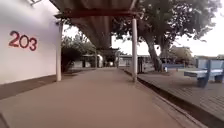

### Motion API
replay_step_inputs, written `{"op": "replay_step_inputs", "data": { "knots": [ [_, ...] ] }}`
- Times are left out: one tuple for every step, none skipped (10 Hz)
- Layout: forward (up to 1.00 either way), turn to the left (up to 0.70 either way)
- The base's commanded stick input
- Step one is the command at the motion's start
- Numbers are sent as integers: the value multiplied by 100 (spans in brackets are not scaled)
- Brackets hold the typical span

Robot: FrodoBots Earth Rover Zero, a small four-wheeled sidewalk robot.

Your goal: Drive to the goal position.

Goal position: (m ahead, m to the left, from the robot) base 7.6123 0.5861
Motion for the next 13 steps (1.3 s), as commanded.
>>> {"op": "replay_step_inputs", "data": {
  "knots": [
    [70, 0],
    [70, 0],
    [70, 0],
    [70, 0],
    [70, 0],
    [70, 0],
    [70, 0],
    [69, 0],
    [69, 0],
    [69, 0],
    [69, 0],
    [69, 0],
    [69, 0]
  ]
}}
